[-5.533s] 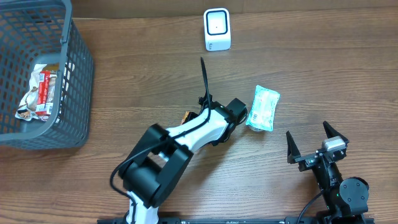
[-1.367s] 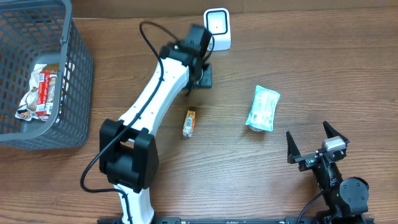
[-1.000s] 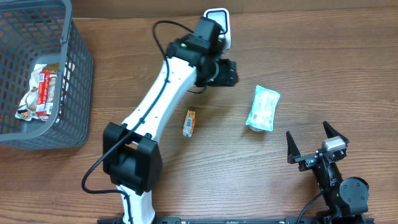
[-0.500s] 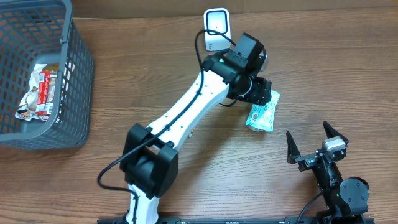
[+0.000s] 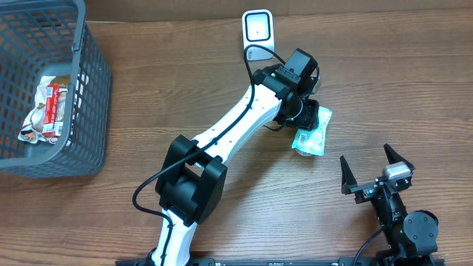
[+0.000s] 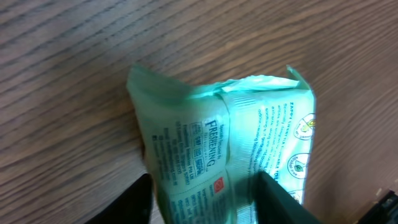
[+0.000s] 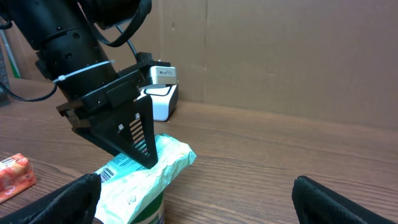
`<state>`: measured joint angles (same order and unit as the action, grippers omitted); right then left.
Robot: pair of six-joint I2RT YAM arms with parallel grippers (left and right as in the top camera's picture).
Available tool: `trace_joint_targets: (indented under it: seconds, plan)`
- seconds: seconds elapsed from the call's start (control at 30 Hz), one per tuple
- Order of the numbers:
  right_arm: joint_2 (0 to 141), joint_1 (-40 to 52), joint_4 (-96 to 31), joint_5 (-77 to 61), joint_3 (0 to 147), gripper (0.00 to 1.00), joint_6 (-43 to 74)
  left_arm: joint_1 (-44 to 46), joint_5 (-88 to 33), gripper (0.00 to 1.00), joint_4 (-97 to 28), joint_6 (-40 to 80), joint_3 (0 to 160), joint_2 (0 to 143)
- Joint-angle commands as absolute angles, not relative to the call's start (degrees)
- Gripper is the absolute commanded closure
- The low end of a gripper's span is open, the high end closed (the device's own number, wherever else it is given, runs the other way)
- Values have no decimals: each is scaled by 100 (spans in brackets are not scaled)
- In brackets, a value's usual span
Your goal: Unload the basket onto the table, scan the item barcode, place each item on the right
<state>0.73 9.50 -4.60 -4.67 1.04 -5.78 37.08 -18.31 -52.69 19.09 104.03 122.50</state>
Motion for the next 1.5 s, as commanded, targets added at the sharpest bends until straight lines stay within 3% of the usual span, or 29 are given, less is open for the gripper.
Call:
trace_joint_targets:
  seconds: [0.0, 0.1, 0.2, 0.3, 1.03, 1.27, 1.47]
  plan:
    - [23, 945, -443, -482, 45, 0, -585, 3747, -1586, 63, -5433, 1798, 10390, 12370]
    - [23, 945, -443, -482, 45, 0, -585, 3747, -1487, 72, -5492, 1800, 10388, 12372]
    - [23, 945, -443, -482, 45, 0, -585, 3747, -1308, 89, -5527, 1798, 10388, 12372]
    - [23, 945, -443, -482, 45, 0, -585, 3728, -1326, 96, -5489, 1800, 10394, 12366]
    - [23, 945, -443, -480, 45, 0, -585, 2967, -1990, 96, -6228, 1695, 10606, 11493]
    - [23, 945, -443, -482, 45, 0, -585, 2825, -1350, 96, -6602, 1778, 10503, 11500]
    - [23, 945, -443, -482, 45, 0, -585, 3026, -836, 96, -6346, 2561, 9904, 11507]
